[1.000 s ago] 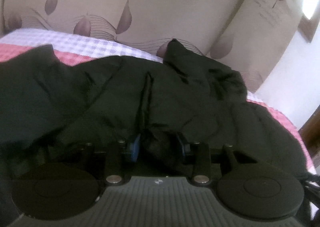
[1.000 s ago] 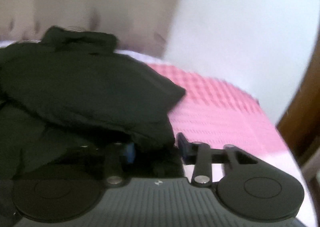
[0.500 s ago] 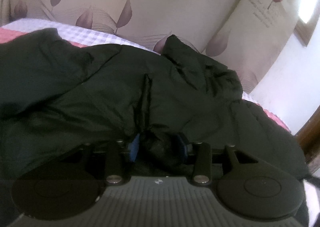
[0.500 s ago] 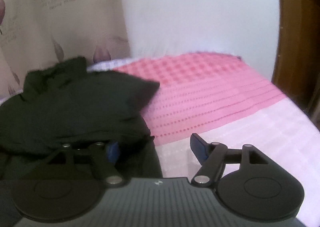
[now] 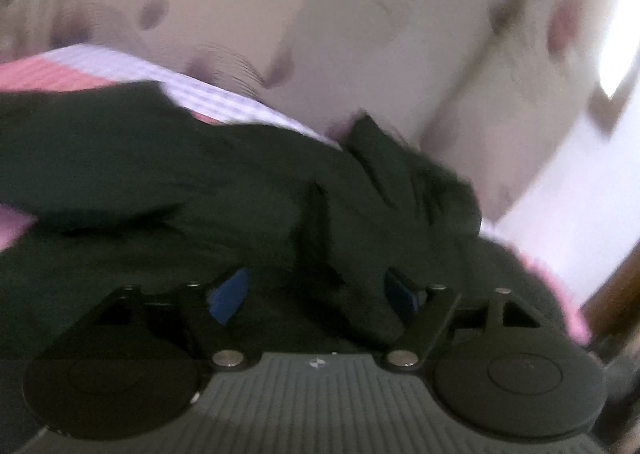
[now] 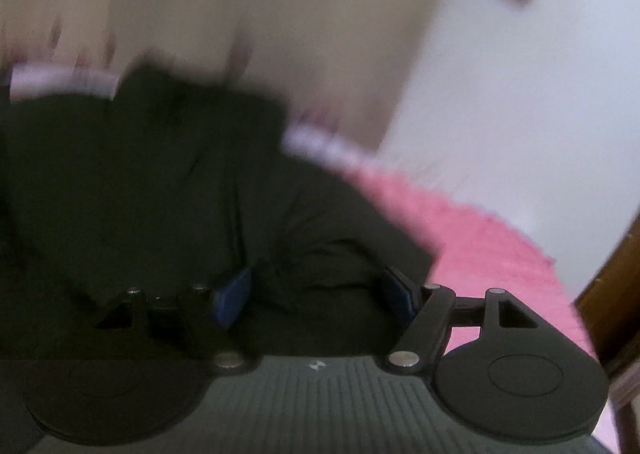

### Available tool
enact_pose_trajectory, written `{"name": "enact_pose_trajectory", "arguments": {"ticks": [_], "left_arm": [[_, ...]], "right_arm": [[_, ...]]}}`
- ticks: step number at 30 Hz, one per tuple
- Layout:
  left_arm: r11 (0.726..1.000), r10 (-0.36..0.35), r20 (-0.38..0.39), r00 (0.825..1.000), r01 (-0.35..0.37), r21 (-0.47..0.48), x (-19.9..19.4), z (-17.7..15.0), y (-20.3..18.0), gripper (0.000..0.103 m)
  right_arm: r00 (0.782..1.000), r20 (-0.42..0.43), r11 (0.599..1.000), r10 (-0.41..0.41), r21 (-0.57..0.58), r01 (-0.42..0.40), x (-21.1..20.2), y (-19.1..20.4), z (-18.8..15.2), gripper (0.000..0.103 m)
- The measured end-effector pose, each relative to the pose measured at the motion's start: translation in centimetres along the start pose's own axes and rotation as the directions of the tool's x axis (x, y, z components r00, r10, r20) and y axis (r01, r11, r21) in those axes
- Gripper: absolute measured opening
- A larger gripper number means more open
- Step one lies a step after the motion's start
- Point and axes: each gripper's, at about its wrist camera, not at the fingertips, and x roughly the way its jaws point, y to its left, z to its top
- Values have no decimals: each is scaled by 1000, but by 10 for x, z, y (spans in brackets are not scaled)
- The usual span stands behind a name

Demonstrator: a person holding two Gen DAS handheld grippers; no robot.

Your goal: Fold large clothes

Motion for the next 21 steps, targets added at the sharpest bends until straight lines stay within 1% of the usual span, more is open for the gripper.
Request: {"name": "enact_pose_trajectory", "arguments": {"ticks": [1, 2, 4, 6, 7, 8, 9, 10, 11, 12, 13, 14, 15, 16, 17, 19, 20, 21], "left_arm": [[999, -11, 20, 1000, 12, -44, -14, 4, 13, 91], [995, -15, 42, 999, 19, -98, -30, 8, 31, 101], [980, 15, 85, 996, 3, -200, -61, 16, 71, 103], [959, 59, 102, 993, -28, -284, -86, 26, 115, 103], [949, 88, 94, 992, -55, -309, -95, 32, 136, 103], [936, 136, 87, 987, -99, -338, -105, 39, 162, 103], [918, 184, 95, 978, -137, -372, -114, 44, 185, 103], [895, 234, 103, 967, -172, -412, -123, 49, 207, 102], [870, 268, 104, 958, -195, -454, -131, 55, 231, 100], [846, 283, 93, 955, -203, -494, -137, 60, 257, 98], [822, 296, 76, 952, -213, -529, -139, 64, 276, 91], [796, 304, 58, 951, -220, -564, -141, 67, 294, 90], [780, 300, 46, 953, -218, -586, -140, 70, 310, 90], [774, 299, 41, 953, -217, -595, -139, 72, 320, 89], [777, 301, 50, 952, -215, -592, -140, 75, 327, 88], [795, 300, 55, 952, -218, -567, -132, 87, 332, 88], [803, 301, 50, 952, -225, -552, -126, 92, 333, 87], [808, 311, 49, 949, -237, -539, -120, 96, 333, 83]], "right_arm": [[1000, 2, 1000, -12, 1, 12, 0, 1, 0, 75], [1000, 2, 1000, -24, 4, 24, -1, 1, -1, 80], [1000, 7, 999, -31, 12, 30, -3, 2, -2, 83], [999, 10, 999, -34, 14, 34, -6, 1, -5, 84], [999, 12, 999, -39, 11, 39, -6, 4, -4, 85], [999, 14, 999, -50, 5, 50, -7, 5, -4, 87], [998, 18, 998, -67, -5, 68, -7, 7, -4, 90], [996, 20, 996, -86, -14, 86, -10, 10, -5, 93], [994, 23, 994, -105, -23, 105, -9, 13, -5, 97], [993, 26, 993, -117, -28, 117, -7, 13, -6, 99], [992, 28, 992, -123, -34, 124, -7, 13, -6, 99], [991, 31, 991, -127, -39, 129, -8, 14, -7, 99], [991, 33, 990, -131, -44, 133, -7, 14, -5, 100], [990, 34, 989, -135, -48, 137, -6, 15, -4, 100], [990, 34, 989, -138, -52, 140, -6, 16, -3, 100], [988, 39, 987, -149, -61, 151, -7, 18, -4, 100], [987, 41, 986, -154, -66, 156, -7, 19, -3, 101], [986, 43, 984, -158, -71, 161, -8, 19, -4, 101]]}}
